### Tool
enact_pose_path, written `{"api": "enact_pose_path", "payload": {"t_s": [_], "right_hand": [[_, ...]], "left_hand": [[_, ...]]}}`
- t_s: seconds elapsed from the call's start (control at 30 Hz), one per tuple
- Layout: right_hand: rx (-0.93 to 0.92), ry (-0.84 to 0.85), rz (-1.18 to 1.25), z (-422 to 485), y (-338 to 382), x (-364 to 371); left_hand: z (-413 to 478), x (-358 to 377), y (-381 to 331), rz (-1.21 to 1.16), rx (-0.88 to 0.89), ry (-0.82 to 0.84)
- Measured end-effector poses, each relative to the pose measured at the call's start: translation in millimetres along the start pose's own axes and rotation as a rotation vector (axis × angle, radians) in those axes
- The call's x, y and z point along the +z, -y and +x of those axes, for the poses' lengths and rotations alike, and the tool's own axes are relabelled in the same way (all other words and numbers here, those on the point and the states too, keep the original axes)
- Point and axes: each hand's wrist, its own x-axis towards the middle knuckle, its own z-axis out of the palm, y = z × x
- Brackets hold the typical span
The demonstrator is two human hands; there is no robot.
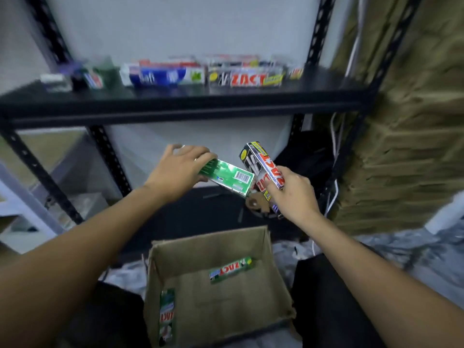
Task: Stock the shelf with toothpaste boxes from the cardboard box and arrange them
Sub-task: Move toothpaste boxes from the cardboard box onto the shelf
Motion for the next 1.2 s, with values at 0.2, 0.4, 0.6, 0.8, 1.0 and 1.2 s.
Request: {"api": "enact_pose_path", "payload": {"t_s": [0.2,0.4,0.6,0.8,1.0,1.2], "right_hand": [[-0.052,-0.169,-0.001,44.6,21.4,-72.7],[-0.016,-0.389,-0.127,106.0,13.2,-125.5],[0.262,-0.375,-0.218,189.5,8.6,-153.3],[0.320,-0.304,-0.244,247.6,15.6,-144.8],[0.126,-0.466,0.086,205.4,-6.5,-128.0],[-0.016,-0.358,0.021,202.1,-29.9,-120.3]], "left_hand": [[59.1,-60.6,0.8,-0.019,0.043,-0.102],[122.1,-88.8,-2.2,0.019,0.110,-0.173],[176.9,-84.1,-6.2,0.065,0.145,-0.152],[209.5,-75.7,-5.4,0.070,0.143,-0.127],[223.3,-73.1,15.8,0.077,0.063,-0.226],[229.5,-74.6,25.7,0.005,-0.023,-0.196]]}}
